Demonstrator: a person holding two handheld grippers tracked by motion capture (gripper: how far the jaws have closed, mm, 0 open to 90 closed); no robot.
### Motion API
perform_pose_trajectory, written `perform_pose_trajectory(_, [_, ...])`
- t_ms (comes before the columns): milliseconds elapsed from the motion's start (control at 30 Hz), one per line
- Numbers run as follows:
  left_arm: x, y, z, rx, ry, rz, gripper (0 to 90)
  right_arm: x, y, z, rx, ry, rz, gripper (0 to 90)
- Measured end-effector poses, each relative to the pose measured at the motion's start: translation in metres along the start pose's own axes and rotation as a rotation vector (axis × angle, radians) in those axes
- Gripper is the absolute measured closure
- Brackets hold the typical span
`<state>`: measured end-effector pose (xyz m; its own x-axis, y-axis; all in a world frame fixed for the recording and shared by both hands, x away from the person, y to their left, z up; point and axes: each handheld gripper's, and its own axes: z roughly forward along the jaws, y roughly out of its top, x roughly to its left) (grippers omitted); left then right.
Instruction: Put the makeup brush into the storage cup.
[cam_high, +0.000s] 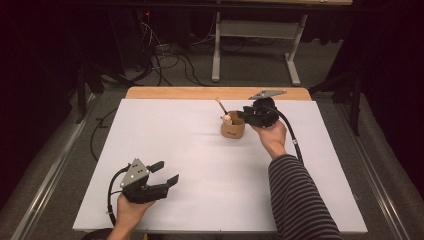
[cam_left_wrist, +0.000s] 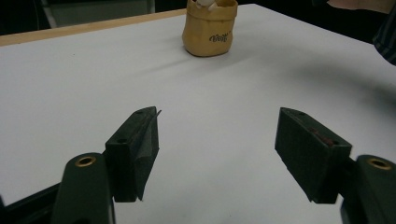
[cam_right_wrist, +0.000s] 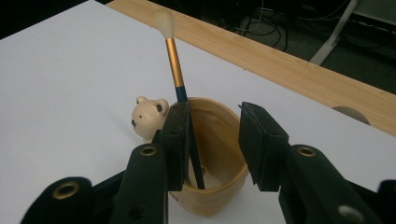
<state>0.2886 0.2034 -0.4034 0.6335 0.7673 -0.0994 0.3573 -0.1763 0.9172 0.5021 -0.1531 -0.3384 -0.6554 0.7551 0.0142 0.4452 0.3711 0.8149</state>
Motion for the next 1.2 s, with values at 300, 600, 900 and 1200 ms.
perform_pose_trajectory(300, [-0.001, 0.0, 0.0, -0.001, -0.001, 0.003, 31.0, -0.001, -0.002, -0.012, -0.014, 0.005, 0.009, 62.2])
perform_pose_trajectory(600, [-0.001, 0.0, 0.0, 0.0, 0.0, 0.004, 31.0, -0.004, -0.004, -0.02, -0.027, 0.002, 0.027, 59.4])
perform_pose_trajectory(900, [-0.001, 0.0, 0.001, 0.0, -0.001, 0.004, 31.0, -0.003, -0.007, -0.027, -0.03, 0.008, 0.026, 56.8])
perform_pose_trajectory(1200, [-0.001, 0.0, 0.001, 0.001, 0.001, 0.001, 31.0, -0.003, -0.01, -0.038, -0.044, 0.013, 0.027, 55.7])
